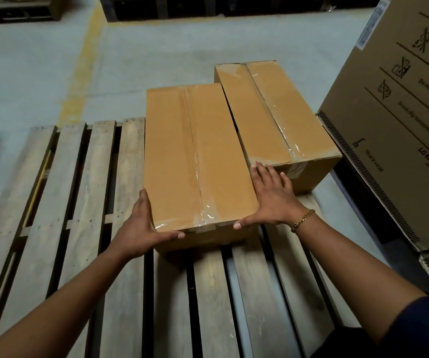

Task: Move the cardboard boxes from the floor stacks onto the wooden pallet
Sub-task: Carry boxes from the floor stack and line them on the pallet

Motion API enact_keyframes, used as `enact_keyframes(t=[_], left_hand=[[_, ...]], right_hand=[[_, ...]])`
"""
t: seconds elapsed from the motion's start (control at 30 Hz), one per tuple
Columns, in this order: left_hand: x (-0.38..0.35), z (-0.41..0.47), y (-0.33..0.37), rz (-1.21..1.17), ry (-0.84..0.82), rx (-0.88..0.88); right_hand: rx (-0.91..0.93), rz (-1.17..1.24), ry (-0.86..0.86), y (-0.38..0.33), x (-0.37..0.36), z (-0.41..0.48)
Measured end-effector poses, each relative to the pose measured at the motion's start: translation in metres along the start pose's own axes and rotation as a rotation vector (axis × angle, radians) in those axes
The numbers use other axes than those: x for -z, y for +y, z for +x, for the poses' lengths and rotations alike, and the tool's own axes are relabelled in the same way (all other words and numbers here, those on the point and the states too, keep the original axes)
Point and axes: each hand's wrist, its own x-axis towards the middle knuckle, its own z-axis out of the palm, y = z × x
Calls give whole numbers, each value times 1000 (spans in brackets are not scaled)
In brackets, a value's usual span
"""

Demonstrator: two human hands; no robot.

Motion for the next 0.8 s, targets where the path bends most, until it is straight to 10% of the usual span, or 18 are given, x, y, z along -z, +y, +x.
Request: enact_keyframes(t=[0.8], left_hand=[[12, 63, 3, -122, 42, -46]], right_hand=[[-22, -74, 132, 31, 2, 37]])
